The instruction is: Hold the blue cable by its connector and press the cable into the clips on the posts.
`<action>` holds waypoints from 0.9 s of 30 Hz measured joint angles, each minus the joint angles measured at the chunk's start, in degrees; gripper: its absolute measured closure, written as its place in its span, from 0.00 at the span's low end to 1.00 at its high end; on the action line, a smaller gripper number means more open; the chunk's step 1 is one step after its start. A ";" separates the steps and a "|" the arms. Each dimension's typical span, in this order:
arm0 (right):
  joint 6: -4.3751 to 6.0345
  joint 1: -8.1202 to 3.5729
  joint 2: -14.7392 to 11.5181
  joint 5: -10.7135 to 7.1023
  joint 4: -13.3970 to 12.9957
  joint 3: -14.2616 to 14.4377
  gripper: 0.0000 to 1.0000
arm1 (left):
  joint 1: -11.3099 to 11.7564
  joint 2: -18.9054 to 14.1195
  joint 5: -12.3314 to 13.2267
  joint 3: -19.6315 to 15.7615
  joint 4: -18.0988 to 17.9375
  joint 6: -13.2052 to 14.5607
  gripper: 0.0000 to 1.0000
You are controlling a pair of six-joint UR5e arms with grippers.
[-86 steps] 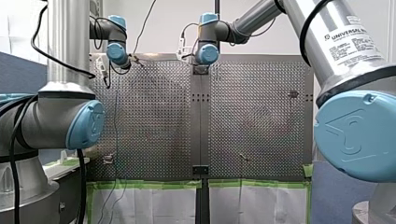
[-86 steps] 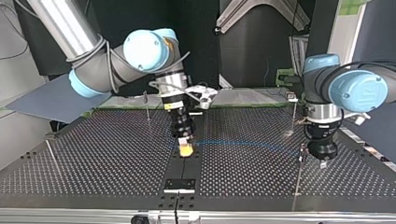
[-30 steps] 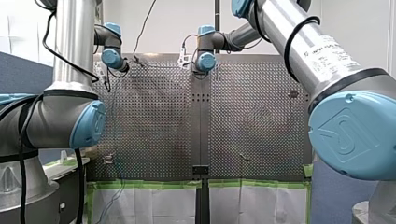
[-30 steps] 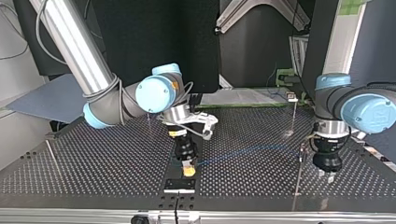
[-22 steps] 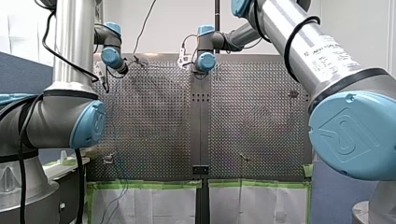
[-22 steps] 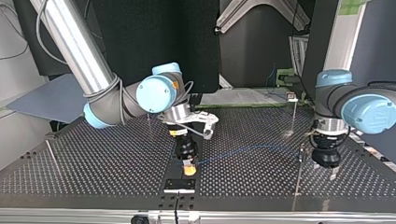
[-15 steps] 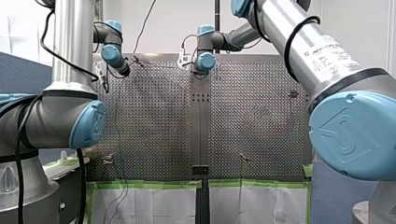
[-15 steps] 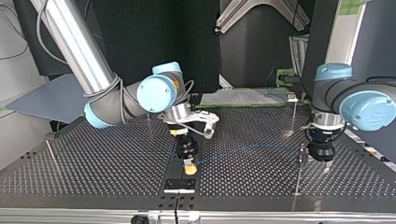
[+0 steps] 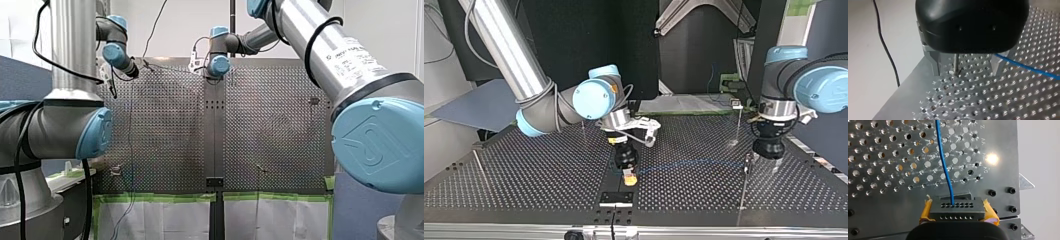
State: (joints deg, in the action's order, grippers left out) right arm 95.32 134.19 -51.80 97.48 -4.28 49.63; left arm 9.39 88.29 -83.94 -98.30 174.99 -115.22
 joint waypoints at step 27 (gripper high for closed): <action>-0.03 0.24 -0.02 0.03 0.18 0.01 1.00 | -4.04 -10.24 2.20 -3.66 7.20 2.80 0.00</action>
State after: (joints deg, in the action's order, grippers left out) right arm 95.29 134.43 -51.82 97.51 -4.11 49.63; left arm 5.35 78.05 -81.73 -101.96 182.20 -112.42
